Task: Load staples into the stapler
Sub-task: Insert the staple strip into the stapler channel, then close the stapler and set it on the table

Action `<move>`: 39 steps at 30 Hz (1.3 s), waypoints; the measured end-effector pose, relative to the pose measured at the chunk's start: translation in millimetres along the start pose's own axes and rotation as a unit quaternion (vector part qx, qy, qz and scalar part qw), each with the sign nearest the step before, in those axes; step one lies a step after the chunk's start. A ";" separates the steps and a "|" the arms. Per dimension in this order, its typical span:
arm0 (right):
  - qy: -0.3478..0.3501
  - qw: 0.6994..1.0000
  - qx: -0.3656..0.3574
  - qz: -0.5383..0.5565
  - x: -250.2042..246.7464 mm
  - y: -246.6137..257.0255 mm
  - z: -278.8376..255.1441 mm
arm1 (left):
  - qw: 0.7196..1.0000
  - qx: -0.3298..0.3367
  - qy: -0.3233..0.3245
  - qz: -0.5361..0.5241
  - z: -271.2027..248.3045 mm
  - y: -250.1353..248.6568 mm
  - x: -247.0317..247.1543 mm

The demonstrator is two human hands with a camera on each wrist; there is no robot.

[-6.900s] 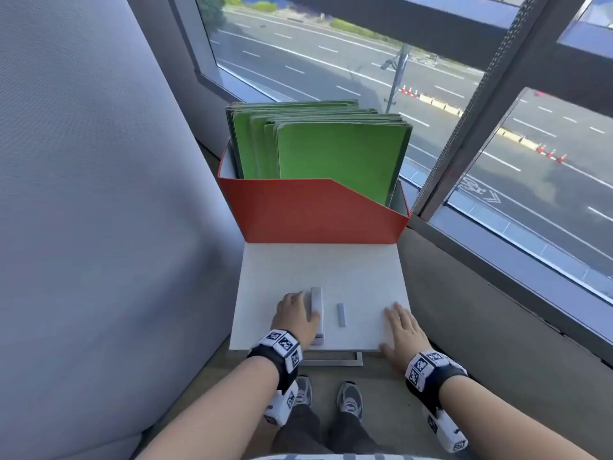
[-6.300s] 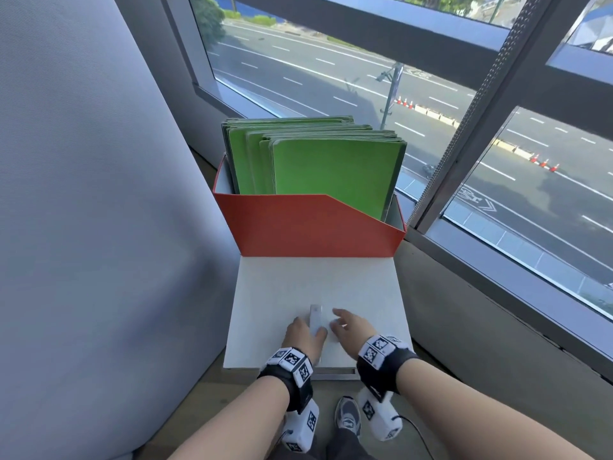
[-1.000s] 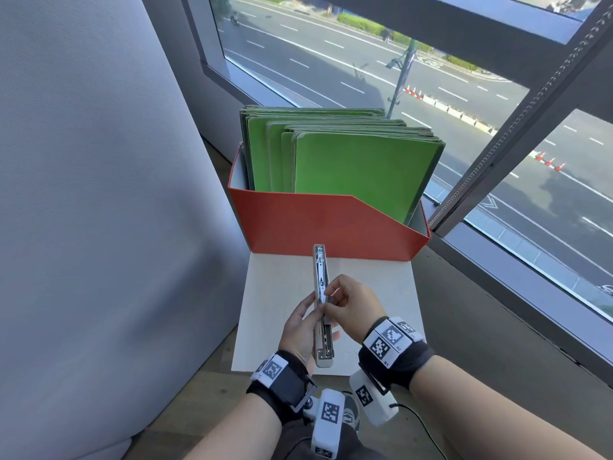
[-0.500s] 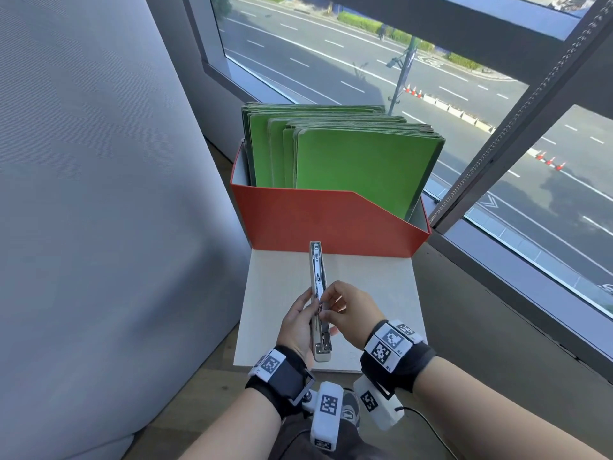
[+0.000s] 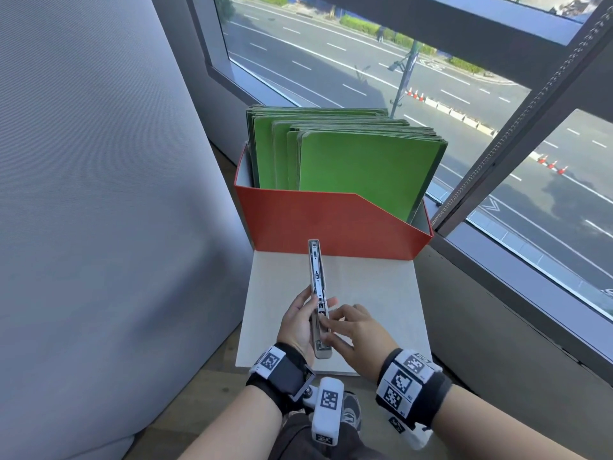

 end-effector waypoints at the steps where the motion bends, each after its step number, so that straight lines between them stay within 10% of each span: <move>1: 0.010 1.000 0.001 0.005 -1.6 -0.3 0.6 | 1.000 0.003 0.003 0.003 0.8 -0.2 0.2; 12: -0.023 0.956 0.223 0.188 -50.8 -68.3 72.0 | 0.996 0.018 0.033 0.079 -4.3 10.1 9.6; 23: -0.067 0.899 0.277 0.334 -45.0 -80.0 82.5 | 0.992 -0.051 0.020 0.114 0.8 34.3 2.2; 39: -0.068 0.986 0.046 0.144 -78.8 -23.2 57.5 | 0.991 -0.097 -0.052 0.072 19.8 27.9 -3.2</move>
Point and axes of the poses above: each hand's wrist, its own z-axis towards the middle knuckle, its own x-axis out of the palm, y = z × x, the point moved 9 cm from there along z, towards the middle knuckle, and after that the axes turned 9 degrees about -x, right-handed, at the moved point
